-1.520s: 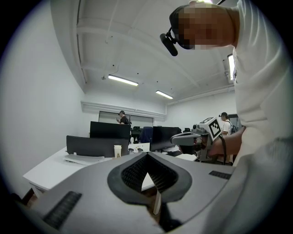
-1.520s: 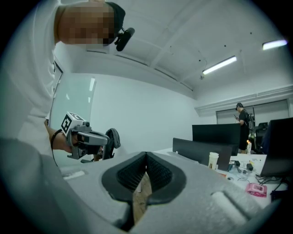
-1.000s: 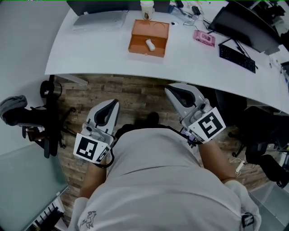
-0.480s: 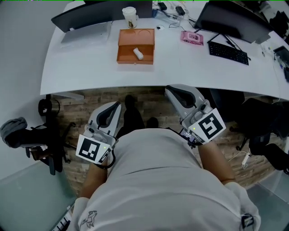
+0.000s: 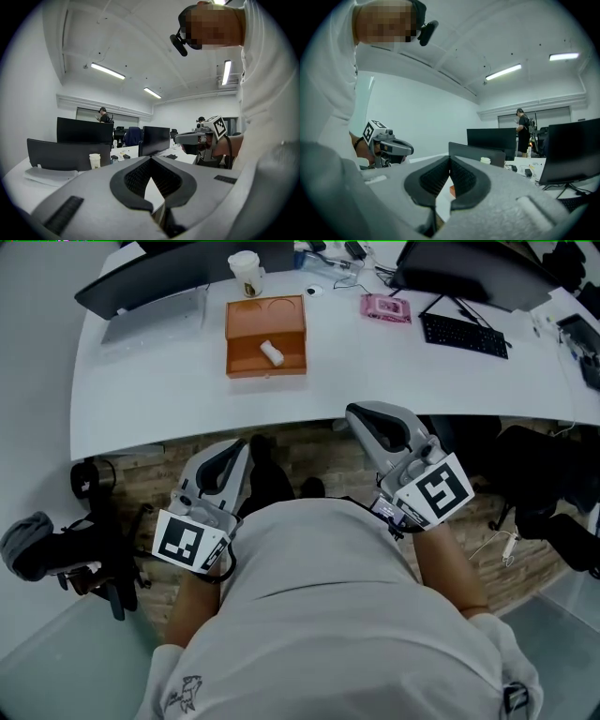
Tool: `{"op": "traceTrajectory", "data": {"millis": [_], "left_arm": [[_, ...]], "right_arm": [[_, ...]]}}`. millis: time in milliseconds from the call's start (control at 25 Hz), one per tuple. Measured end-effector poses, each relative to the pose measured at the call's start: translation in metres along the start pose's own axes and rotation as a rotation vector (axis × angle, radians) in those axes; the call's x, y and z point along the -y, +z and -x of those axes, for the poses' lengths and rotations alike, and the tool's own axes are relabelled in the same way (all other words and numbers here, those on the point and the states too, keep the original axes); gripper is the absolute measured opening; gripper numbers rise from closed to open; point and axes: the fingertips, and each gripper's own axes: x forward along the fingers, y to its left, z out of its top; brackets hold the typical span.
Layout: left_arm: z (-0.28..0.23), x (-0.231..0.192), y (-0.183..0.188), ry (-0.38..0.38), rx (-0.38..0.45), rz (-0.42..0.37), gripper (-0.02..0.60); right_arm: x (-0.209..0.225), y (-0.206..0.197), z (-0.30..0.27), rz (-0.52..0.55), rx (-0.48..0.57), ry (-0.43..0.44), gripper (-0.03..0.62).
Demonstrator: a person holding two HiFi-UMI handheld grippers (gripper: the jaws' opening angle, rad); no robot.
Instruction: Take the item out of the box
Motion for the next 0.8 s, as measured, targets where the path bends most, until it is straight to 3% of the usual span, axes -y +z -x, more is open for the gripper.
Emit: {"op": "traceTrajectory", "data": {"millis": [800], "left_arm": [[-0.066, -0.156, 0.004, -0.031, -0.052, 0.032, -0.003]], "right_arm": [[0.075, -0.027, -0.164, -0.063, -0.146, 0.012, 0.003]]}}
